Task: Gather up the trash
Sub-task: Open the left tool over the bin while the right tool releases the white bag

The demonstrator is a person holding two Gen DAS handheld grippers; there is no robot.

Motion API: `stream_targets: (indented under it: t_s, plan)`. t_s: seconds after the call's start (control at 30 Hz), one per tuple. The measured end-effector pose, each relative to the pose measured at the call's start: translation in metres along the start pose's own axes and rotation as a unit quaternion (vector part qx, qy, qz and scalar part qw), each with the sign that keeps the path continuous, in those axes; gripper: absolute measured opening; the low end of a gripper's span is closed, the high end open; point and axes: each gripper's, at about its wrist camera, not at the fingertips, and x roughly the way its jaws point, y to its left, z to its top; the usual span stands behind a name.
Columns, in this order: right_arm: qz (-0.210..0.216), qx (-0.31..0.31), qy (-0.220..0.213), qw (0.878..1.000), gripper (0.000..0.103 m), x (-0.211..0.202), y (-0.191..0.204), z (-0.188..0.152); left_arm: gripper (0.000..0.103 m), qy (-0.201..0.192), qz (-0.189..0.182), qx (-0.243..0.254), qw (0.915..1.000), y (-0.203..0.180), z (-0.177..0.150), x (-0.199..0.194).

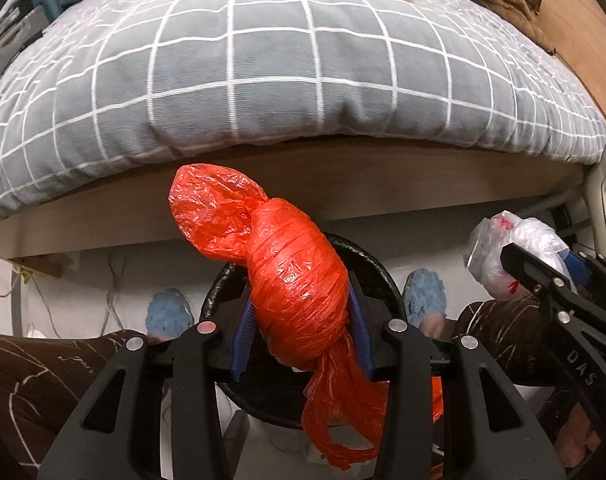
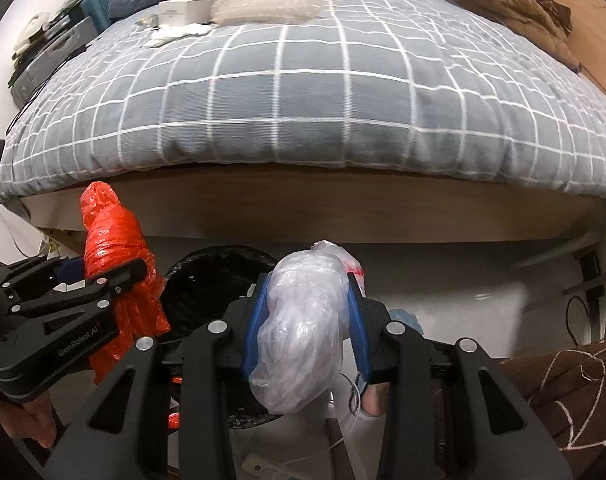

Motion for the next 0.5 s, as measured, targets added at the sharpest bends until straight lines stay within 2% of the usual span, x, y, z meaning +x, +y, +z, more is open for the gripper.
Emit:
stream_targets:
  t_s: [0.03, 0.13, 0.33, 0.37, 0.4, 0.5]
  plan:
    - [-0.001, 0.001, 0.001, 1.0, 0.035, 0.0, -0.001, 0.0, 0.043, -0.001, 0.003, 0.001, 1.0, 0.0, 0.0, 0.001]
    - [0.0, 0.001, 0.004, 1.0, 0.035, 0.003, 0.001, 0.001, 0.053, -0.006, 0.013, 0.001, 0.9999, 0.001, -0.004, -0.001]
    - [0.002, -0.011, 0.011, 1.0, 0.035, 0.008, 0.011, -0.001, 0.078, -0.018, 0.031, -0.012, 0.9993, 0.022, -0.009, -0.001]
    - [0.004, -0.013, 0.013, 1.0, 0.035, 0.01, 0.014, -0.001, 0.086, -0.019, 0.036, -0.014, 0.9991, 0.026, -0.009, -0.001]
    - [0.005, -0.015, 0.015, 1.0, 0.035, 0.011, 0.016, -0.001, 0.089, -0.023, 0.041, -0.016, 0.9988, 0.029, -0.01, -0.002]
    - [0.013, -0.018, 0.026, 0.999, 0.035, 0.018, 0.026, -0.001, 0.095, -0.035, 0.05, -0.018, 0.998, 0.042, -0.01, -0.008]
